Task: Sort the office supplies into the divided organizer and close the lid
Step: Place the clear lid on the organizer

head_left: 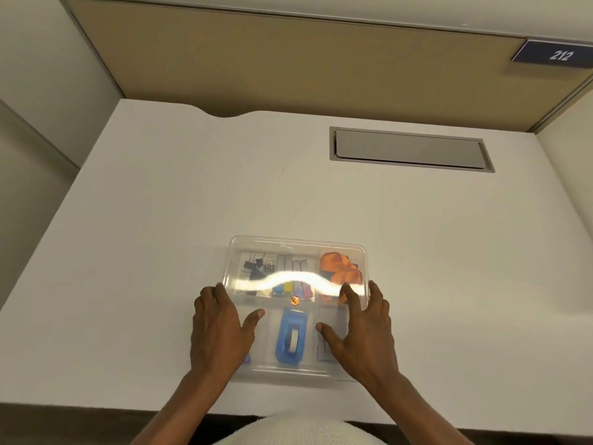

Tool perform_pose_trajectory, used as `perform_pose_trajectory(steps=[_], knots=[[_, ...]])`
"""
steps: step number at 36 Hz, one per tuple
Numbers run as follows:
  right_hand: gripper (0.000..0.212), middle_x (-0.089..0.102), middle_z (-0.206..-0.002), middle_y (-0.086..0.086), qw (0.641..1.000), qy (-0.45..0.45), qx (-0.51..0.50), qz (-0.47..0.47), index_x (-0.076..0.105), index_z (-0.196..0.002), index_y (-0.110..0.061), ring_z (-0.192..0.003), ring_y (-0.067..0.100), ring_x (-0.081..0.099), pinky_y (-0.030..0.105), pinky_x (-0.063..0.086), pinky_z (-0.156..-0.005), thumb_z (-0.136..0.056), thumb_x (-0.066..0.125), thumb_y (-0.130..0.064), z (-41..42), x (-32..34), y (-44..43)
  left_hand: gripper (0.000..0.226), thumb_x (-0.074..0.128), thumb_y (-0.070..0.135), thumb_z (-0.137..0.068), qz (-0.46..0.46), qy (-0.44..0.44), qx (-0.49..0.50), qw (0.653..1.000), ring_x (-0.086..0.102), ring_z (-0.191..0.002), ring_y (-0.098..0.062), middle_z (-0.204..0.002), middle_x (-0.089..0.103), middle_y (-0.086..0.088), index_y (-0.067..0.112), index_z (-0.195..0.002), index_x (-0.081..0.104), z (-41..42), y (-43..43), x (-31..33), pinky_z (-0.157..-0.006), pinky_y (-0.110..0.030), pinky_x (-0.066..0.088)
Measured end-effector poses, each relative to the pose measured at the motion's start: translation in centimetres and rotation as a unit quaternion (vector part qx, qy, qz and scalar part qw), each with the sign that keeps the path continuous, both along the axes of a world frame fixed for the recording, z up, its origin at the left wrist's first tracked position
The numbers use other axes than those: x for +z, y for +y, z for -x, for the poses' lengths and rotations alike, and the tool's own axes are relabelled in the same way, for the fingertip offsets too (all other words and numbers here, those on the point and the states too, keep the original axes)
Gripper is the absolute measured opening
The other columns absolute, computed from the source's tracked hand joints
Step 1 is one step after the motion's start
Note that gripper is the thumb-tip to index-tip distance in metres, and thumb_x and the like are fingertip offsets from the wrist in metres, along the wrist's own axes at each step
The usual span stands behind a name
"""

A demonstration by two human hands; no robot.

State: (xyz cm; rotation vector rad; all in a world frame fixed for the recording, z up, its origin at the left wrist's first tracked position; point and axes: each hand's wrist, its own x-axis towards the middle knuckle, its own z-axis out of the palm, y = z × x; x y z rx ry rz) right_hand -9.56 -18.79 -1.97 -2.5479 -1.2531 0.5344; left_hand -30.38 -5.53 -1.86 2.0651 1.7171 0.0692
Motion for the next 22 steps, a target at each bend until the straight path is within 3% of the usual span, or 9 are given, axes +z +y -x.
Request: perform_pose_trajectory(steps=[4, 7, 10, 12, 15, 17, 19, 22], knots=[[0.088, 0.009, -0.166, 0.012, 1.0, -0.013, 0.002, -0.014, 0.022, -0.155, -0.032, -0.147, 0.033, 0.024, 0.047, 0.04, -0.111, -0.085, 0.049, -0.079, 0.1, -0.8, 0.0, 0.08, 0.077, 0.06, -0.077, 0.008, -0.016, -0.012, 1.0, 0.062, -0.108, -0.025, -0.12, 0.06, -0.009, 0.009, -0.131, 0.049, 0.9, 0.8, -0.1, -0.082, -0.036, 0.058], [0.093, -0.006, -0.168, 0.011, 0.999, -0.017, 0.006, -0.03, 0.005, -0.161, -0.031, -0.149, 0.033, 0.023, 0.048, 0.038, -0.112, -0.089, 0.04, -0.079, 0.6, -1.7, -0.4, 0.08, 0.073, 0.068, -0.074, 0.0, -0.03, -0.027, 0.999, 0.064, -0.098, -0.022, -0.114, 0.062, -0.005, 0.013, -0.126, 0.049, 1.7, 1.3, -0.5, -0.076, -0.036, 0.06], [0.091, -0.023, -0.167, 0.005, 0.999, -0.023, 0.011, -0.047, -0.008, -0.16, -0.036, -0.153, 0.033, 0.017, 0.049, 0.034, -0.116, -0.091, 0.035, -0.078, 1.1, -2.1, -0.8, 0.089, 0.05, 0.083, -0.078, -0.038, -0.02, -0.057, 0.997, 0.063, -0.103, -0.022, -0.119, 0.061, -0.005, 0.014, -0.133, 0.045, 2.8, 1.2, -1.5, -0.08, -0.035, 0.059], [0.091, -0.027, -0.166, 0.003, 0.998, -0.027, 0.01, -0.054, -0.01, -0.159, -0.036, -0.155, 0.031, 0.01, 0.049, 0.033, -0.118, -0.091, 0.033, -0.078, 1.1, -2.1, -0.8, 0.095, 0.032, 0.085, -0.083, -0.064, -0.008, -0.08, 0.995, 0.061, -0.114, -0.025, -0.132, 0.058, -0.008, 0.012, -0.143, 0.041, 3.5, 0.8, -2.5, -0.093, -0.037, 0.055], [0.091, -0.026, -0.166, 0.005, 0.998, -0.041, 0.012, -0.053, -0.009, -0.16, -0.034, -0.157, 0.029, -0.001, 0.051, 0.031, -0.12, -0.092, 0.033, -0.078, 1.2, -2.1, -0.6, 0.096, 0.024, 0.081, -0.088, -0.05, -0.025, -0.09, 0.994, 0.046, -0.14, -0.029, -0.156, 0.04, -0.01, 0.012, -0.155, 0.026, 4.0, 0.6, -3.9, -0.114, -0.04, 0.041], [0.091, -0.026, -0.166, 0.006, 0.997, -0.051, 0.017, -0.05, -0.008, -0.16, -0.032, -0.156, 0.028, -0.006, 0.052, 0.028, -0.121, -0.092, 0.031, -0.077, 1.2, -2.1, -0.6, 0.094, 0.027, 0.074, -0.092, -0.063, -0.03, -0.115, 0.991, 0.024, -0.154, -0.028, -0.169, 0.017, -0.01, 0.01, -0.16, 0.013, 4.0, 0.8, -4.3, -0.123, -0.04, 0.027], [0.091, -0.025, -0.166, 0.007, 0.997, -0.056, 0.023, -0.05, -0.008, -0.16, -0.03, -0.156, 0.027, -0.01, 0.053, 0.026, -0.121, -0.093, 0.032, -0.075, 1.1, -2.0, -0.6, 0.094, 0.03, 0.068, -0.094, -0.078, -0.037, -0.142, 0.986, 0.003, -0.159, -0.023, -0.172, -0.004, -0.007, 0.008, -0.161, 0.004, 3.7, 1.1, -4.2, -0.127, -0.042, 0.016], [0.091, -0.022, -0.167, 0.008, 0.997, -0.058, 0.023, -0.055, -0.005, -0.161, -0.029, -0.156, 0.027, -0.009, 0.054, 0.025, -0.121, -0.093, 0.035, -0.074, 1.1, -2.0, -0.5, 0.094, 0.036, 0.061, -0.096, -0.085, -0.057, -0.169, 0.98, -0.007, -0.159, -0.024, -0.17, -0.015, -0.009, 0.007, -0.161, -0.005, 3.6, 1.6, -3.6, -0.128, -0.048, 0.01]])
